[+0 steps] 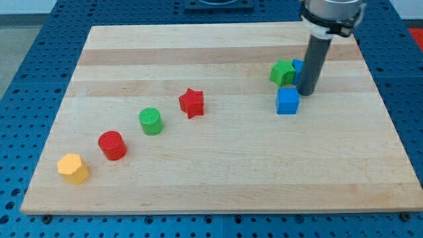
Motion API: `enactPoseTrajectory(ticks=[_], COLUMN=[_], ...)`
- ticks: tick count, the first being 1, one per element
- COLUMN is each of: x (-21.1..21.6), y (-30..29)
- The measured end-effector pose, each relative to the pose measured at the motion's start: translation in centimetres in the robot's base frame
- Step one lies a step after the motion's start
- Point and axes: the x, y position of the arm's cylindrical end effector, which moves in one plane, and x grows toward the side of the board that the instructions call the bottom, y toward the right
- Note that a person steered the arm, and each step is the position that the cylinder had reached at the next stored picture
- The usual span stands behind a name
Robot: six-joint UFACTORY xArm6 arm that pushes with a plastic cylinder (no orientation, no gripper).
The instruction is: Move the blue cube slightly left
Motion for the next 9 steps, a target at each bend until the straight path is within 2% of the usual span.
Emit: enactPoseTrajectory(ticks=[1, 2, 6, 9], x=[3.1, 4.4, 1.7, -1.1], y=[0.0, -0.6, -7.6, -9.7])
